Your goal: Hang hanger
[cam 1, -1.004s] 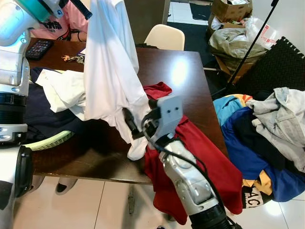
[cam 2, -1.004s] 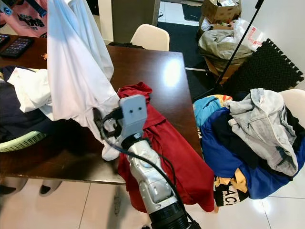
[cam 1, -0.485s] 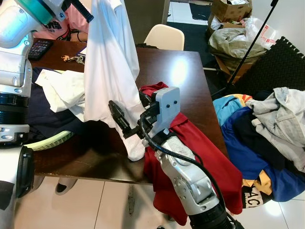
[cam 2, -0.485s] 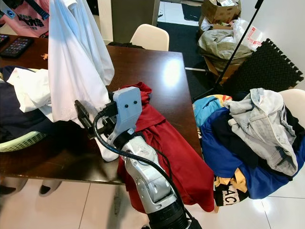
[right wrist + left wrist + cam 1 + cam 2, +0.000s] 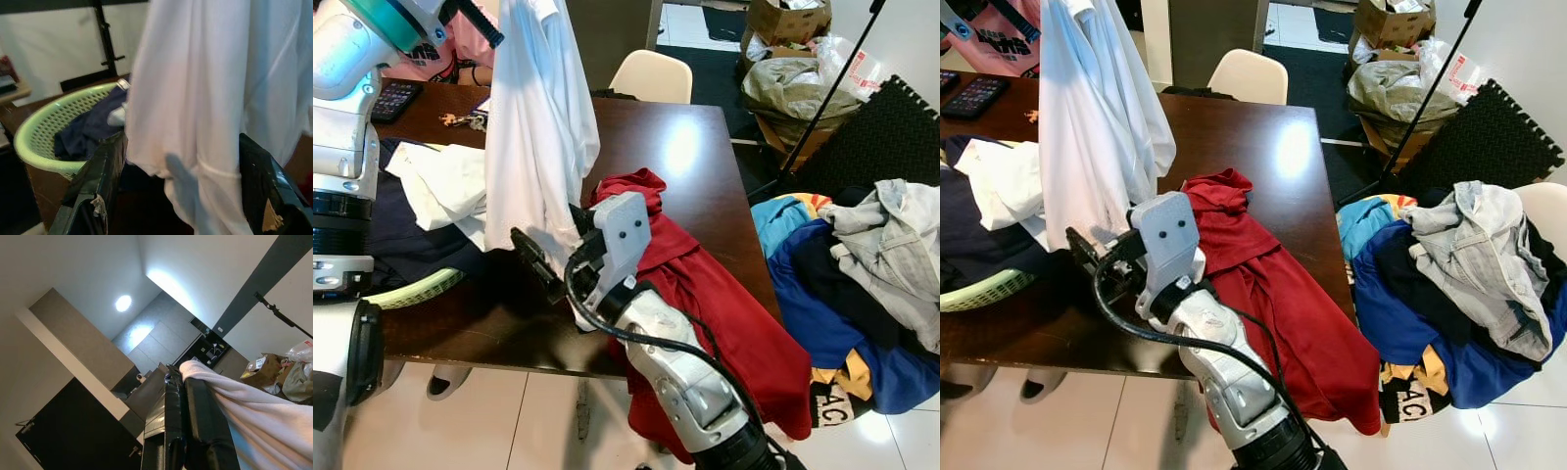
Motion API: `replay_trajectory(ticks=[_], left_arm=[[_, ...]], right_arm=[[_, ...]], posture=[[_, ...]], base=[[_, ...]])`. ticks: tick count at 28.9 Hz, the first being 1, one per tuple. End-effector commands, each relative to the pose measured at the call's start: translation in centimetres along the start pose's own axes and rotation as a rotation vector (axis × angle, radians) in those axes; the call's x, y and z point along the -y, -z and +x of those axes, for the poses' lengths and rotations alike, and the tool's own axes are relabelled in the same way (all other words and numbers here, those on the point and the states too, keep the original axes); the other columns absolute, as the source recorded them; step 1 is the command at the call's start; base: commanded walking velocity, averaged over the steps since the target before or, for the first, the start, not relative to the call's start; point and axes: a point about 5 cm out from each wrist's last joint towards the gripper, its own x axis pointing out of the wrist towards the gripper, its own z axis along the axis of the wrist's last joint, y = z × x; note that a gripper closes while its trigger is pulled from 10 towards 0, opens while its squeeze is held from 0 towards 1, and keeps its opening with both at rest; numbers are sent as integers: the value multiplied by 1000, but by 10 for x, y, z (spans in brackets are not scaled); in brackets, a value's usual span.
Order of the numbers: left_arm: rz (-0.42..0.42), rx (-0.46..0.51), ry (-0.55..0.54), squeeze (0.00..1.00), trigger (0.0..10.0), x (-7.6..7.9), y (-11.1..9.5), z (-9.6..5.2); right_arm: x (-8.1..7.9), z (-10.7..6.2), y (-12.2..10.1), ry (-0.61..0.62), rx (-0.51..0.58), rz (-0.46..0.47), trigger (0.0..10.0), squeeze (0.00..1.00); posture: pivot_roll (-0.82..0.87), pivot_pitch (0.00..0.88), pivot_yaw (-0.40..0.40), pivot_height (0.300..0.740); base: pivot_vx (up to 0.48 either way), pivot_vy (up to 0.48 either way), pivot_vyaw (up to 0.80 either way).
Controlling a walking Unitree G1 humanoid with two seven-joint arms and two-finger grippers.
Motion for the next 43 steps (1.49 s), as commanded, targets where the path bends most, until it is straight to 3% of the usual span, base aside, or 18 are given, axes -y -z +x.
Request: replay_trajectory(ticks=[1,6,12,13,16,17,18,19,28,37,43], left_arm=[[11,41,-24,0,10000,-5,-8,2],[7,54,-28,0,10000,-6,-12,3],[3,63,-27,0,10000,-5,-14,3],[2,65,-26,0,10000,-4,-15,3],[2,65,-26,0,10000,-4,-15,3],[1,67,-25,0,10000,-4,-15,3],[1,67,-25,0,10000,-4,-15,3],[0,65,-24,0,10000,-4,-15,3],[0,35,-20,0,10000,-1,-8,-1],[18,-50,-31,0,10000,-3,8,-14],[14,-63,-43,0,10000,-3,10,-18]], right_arm=[[-20,17,-14,-18,72,60,10000,0],[-8,26,-9,102,42,13,10000,0],[-4,29,-10,142,42,25,10000,0],[-4,30,-11,145,51,43,9333,0],[-4,30,-11,145,51,43,9333,0],[-3,31,-13,144,61,53,7490,0],[-3,31,-13,144,61,53,7490,0],[-3,32,-17,138,79,62,0,0],[1,28,-30,116,144,61,0,0],[33,5,-42,109,181,52,0,0],[37,1,-41,94,170,48,0,0]], posture=[[77,145,11,740],[78,147,10,740],[81,151,10,740],[83,153,10,740],[83,153,10,740],[83,154,9,740],[83,154,9,740],[82,155,8,740],[76,159,11,740],[66,156,14,740],[61,150,9,740]], base=[[0,0,0],[0,0,0],[0,0,0],[0,0,0],[0,0,0],[0,0,0],[0,0,0],[0,0,0],[0,0,0],[0,0,0],[0,0,0]])
